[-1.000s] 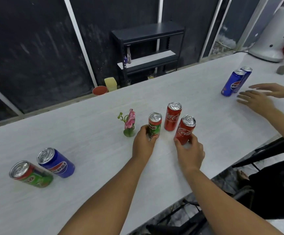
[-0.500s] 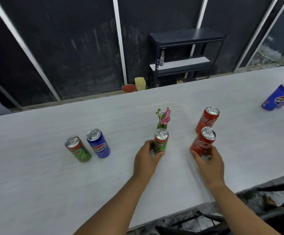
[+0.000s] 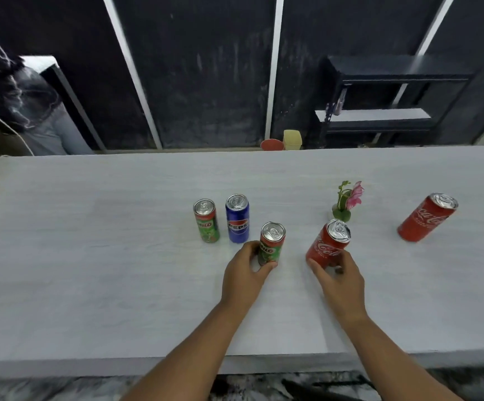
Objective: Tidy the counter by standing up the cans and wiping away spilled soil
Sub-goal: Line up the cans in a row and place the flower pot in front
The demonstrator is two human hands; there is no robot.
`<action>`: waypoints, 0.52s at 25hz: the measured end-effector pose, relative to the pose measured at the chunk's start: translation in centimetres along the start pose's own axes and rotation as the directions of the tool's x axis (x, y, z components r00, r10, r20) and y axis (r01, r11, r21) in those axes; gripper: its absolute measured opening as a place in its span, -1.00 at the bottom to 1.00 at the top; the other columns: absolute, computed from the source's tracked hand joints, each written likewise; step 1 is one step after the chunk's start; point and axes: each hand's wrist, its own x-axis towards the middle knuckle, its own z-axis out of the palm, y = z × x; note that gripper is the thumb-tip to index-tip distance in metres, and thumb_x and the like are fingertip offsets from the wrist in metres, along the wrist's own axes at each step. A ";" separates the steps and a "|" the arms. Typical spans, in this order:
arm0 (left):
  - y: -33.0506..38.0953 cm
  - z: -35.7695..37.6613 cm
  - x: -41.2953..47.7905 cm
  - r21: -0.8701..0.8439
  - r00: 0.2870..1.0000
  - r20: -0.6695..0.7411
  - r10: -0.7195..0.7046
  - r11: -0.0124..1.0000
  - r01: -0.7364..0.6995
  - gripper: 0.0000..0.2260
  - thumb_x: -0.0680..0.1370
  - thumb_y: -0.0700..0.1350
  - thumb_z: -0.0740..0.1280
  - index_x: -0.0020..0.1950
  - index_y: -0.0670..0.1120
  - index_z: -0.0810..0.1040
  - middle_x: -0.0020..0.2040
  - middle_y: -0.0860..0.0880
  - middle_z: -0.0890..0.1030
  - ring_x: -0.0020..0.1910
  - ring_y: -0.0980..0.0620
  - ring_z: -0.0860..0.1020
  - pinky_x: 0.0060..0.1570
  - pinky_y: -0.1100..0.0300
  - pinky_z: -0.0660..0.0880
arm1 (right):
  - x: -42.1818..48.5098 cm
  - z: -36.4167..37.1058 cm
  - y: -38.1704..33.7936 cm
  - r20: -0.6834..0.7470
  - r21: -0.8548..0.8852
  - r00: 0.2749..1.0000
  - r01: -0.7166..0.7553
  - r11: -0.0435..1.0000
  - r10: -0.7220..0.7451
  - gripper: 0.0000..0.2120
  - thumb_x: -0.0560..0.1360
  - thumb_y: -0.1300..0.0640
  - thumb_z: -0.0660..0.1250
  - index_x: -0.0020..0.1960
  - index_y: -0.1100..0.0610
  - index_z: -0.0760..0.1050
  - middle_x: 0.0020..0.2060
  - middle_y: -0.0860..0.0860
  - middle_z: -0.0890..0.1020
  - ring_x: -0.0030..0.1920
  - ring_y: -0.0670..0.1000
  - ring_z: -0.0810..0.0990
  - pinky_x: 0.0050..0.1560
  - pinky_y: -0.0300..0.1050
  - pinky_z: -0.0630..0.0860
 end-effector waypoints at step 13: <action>-5.7 -13.7 -1.6 -0.006 0.969 -0.239 -0.056 0.998 0.056 -0.56 0.48 0.12 0.63 0.28 0.27 0.54 0.17 0.43 0.64 0.24 0.40 0.57 0.19 0.37 0.50 | 0.9 7.6 -5.0 0.163 -0.006 0.985 0.052 0.999 -0.051 -0.42 0.44 -0.21 0.60 0.38 -0.14 0.50 0.18 -0.16 0.65 0.12 -0.15 0.62 0.10 -0.10 0.53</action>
